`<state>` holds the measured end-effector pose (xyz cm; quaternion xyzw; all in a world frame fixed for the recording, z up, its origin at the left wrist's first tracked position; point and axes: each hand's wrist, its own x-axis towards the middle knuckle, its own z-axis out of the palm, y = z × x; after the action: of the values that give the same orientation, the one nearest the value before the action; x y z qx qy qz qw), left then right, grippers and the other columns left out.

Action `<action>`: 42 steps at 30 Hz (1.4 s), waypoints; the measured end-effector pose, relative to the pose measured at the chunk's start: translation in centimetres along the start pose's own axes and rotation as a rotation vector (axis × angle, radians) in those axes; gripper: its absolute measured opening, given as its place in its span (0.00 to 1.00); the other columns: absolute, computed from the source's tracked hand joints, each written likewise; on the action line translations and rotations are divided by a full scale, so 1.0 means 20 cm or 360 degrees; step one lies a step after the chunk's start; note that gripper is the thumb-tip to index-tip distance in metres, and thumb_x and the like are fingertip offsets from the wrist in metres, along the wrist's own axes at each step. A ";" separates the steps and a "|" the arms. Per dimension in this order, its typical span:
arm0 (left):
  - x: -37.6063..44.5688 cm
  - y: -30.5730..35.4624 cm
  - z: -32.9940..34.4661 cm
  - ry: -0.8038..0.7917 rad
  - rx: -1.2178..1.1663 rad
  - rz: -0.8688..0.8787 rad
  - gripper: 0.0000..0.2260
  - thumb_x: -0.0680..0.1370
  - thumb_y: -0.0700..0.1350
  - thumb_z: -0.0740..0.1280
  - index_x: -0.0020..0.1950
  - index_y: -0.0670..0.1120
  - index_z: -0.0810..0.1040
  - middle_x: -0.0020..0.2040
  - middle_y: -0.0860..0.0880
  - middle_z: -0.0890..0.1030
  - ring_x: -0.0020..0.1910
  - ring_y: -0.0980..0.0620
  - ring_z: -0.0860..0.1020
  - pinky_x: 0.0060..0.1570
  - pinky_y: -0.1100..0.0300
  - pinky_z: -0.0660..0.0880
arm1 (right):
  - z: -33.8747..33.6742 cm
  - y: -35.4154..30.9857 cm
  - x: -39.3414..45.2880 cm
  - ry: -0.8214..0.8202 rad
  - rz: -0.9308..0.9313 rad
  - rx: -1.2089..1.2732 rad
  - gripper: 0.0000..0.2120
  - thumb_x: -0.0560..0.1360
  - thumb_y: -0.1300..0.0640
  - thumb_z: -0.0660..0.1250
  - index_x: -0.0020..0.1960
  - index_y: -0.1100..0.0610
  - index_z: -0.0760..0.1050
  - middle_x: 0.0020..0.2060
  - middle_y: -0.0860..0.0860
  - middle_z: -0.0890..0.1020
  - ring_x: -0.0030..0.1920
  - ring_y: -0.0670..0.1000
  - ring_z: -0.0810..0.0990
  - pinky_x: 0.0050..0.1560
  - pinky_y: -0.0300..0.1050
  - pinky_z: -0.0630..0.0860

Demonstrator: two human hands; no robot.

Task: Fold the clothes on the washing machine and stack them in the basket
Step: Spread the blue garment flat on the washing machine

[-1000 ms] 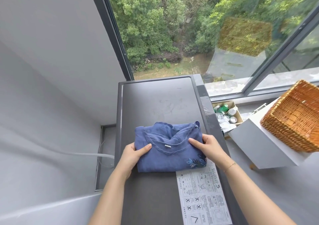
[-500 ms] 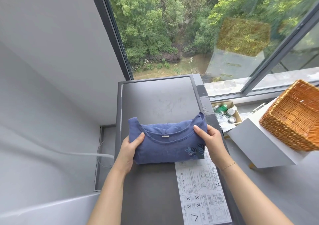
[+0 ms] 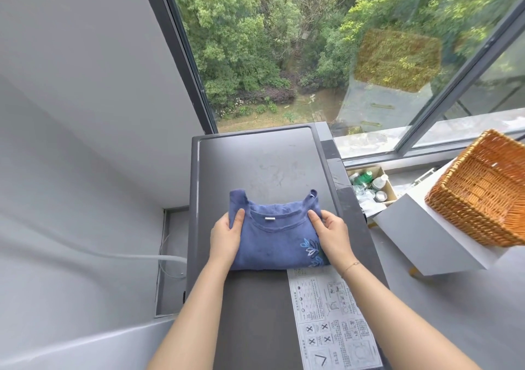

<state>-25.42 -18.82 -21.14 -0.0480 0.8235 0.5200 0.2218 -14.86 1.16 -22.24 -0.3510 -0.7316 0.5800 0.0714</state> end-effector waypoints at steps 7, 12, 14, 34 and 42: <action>-0.03 0.02 0.01 0.0540 0.0495 -0.0041 0.23 0.75 0.61 0.66 0.54 0.42 0.73 0.53 0.43 0.77 0.53 0.41 0.76 0.53 0.51 0.73 | 0.01 -0.03 -0.08 0.0343 0.0195 -0.0374 0.23 0.72 0.39 0.68 0.55 0.56 0.69 0.48 0.52 0.79 0.50 0.54 0.78 0.47 0.48 0.74; -0.07 0.03 0.01 0.0061 0.0989 -0.0342 0.32 0.72 0.68 0.65 0.63 0.44 0.74 0.64 0.42 0.72 0.67 0.40 0.68 0.63 0.49 0.68 | 0.02 -0.03 -0.12 0.0084 0.0194 -0.0813 0.23 0.68 0.36 0.70 0.42 0.57 0.78 0.41 0.52 0.78 0.51 0.56 0.77 0.50 0.50 0.76; -0.07 0.05 -0.02 -0.0114 0.0962 -0.0327 0.29 0.72 0.68 0.64 0.61 0.47 0.77 0.63 0.43 0.73 0.66 0.41 0.68 0.64 0.49 0.68 | 0.01 -0.05 -0.12 0.0011 0.0192 -0.0716 0.16 0.69 0.44 0.72 0.38 0.58 0.78 0.40 0.55 0.78 0.51 0.56 0.77 0.49 0.49 0.75; -0.45 0.45 0.29 -0.0592 -0.0612 -0.0105 0.14 0.77 0.54 0.68 0.53 0.44 0.79 0.45 0.47 0.85 0.41 0.49 0.84 0.32 0.61 0.78 | -0.54 -0.15 -0.49 0.0680 -0.0013 0.1184 0.24 0.72 0.58 0.73 0.65 0.58 0.71 0.53 0.53 0.83 0.51 0.52 0.84 0.47 0.44 0.81; -0.67 0.61 0.93 -0.0553 -0.0325 0.0236 0.12 0.80 0.50 0.65 0.42 0.44 0.79 0.37 0.49 0.82 0.36 0.52 0.79 0.36 0.60 0.76 | -1.18 0.07 -0.46 0.0810 -0.0040 0.1189 0.02 0.74 0.59 0.71 0.47 0.56 0.81 0.44 0.56 0.86 0.43 0.53 0.84 0.43 0.46 0.80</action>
<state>-11.39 0.93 -12.14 0.0809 0.7171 0.6162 0.3155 4.56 14.56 -13.20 -0.4237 -0.4356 0.6986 0.3778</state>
